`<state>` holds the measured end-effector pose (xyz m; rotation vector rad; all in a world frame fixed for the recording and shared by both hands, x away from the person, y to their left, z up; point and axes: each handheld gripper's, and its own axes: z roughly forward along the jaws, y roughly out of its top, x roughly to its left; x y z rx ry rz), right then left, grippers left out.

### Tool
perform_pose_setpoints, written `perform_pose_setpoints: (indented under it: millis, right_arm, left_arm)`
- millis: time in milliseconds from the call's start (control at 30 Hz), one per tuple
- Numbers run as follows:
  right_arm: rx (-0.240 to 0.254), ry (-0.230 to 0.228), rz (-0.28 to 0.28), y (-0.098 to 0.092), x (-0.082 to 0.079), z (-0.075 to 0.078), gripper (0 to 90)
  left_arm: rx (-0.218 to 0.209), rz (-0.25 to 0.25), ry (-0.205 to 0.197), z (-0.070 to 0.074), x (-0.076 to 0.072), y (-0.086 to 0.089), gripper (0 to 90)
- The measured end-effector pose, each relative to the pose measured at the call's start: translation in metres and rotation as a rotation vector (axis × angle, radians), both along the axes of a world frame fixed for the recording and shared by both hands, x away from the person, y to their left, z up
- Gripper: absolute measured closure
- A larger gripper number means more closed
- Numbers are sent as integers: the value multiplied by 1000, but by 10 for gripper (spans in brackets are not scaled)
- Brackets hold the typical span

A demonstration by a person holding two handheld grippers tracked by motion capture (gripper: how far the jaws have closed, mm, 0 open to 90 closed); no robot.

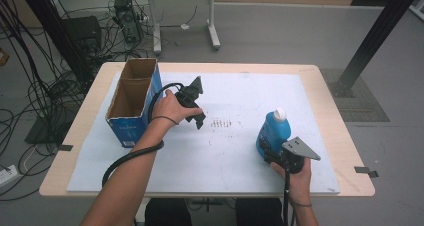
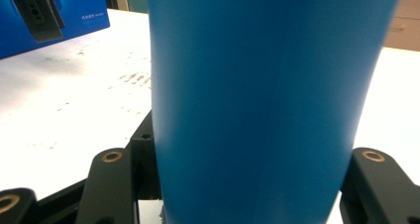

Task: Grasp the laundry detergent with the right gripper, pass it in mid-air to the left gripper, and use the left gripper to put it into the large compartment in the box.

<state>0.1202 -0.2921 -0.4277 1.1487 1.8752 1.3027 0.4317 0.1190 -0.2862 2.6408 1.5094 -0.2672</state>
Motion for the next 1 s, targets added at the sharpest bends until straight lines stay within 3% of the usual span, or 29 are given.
perform_pose_setpoints:
  millis: [1000]
  right_arm:
    - [-5, -19, -4, 1, -2, -3, 415]
  left_arm:
    - [0, 1, -6, 3, 0, 0, 79]
